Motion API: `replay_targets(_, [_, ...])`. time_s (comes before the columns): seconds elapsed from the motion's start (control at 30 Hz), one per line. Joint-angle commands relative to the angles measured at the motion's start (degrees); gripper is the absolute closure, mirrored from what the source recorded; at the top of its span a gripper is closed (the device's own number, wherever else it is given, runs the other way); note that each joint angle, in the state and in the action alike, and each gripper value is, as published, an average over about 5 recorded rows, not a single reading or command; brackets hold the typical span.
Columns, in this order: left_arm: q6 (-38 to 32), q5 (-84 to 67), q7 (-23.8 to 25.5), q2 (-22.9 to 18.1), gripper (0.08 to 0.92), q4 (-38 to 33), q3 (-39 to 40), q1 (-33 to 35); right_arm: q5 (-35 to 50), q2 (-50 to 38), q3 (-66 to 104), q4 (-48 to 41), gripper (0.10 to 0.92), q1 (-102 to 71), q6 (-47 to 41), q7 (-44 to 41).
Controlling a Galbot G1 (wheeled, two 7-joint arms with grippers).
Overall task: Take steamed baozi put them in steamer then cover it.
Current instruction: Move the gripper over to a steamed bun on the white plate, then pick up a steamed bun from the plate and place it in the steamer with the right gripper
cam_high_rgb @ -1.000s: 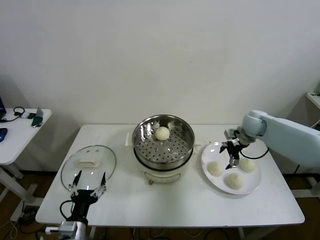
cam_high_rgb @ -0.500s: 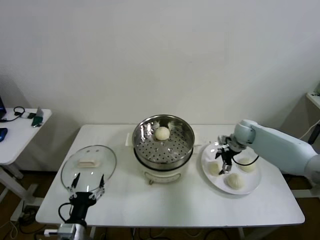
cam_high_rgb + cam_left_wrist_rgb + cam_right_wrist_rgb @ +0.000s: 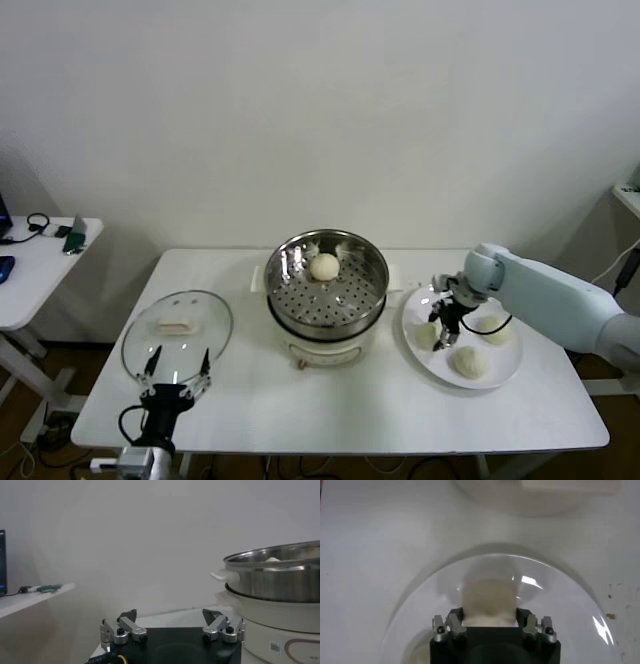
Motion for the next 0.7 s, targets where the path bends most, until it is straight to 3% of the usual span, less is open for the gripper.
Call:
replay_targets(0.03, [0.04, 0.04, 0.01, 0.06, 0.177, -0.08, 0.06, 0.06, 5.77, -1.52, -2.76, 1.0, 0.367, 5.08, -0.33, 0.11])
replay_targets(0.33, [0.25, 0.71, 0.06, 0.1, 0.177, -0.66, 1.02, 0.0, 22.12, -1.82, -19.88, 2.21, 0.368, 30.24, -0.25, -0.7])
replay_targets(0.7, [0.16, 1.82, -0.02, -0.89, 0.177, -0.49, 2.77, -0.32, 35.7, 10.18, -25.57, 2.68, 0.364, 41.16, -2.31, 0.33])
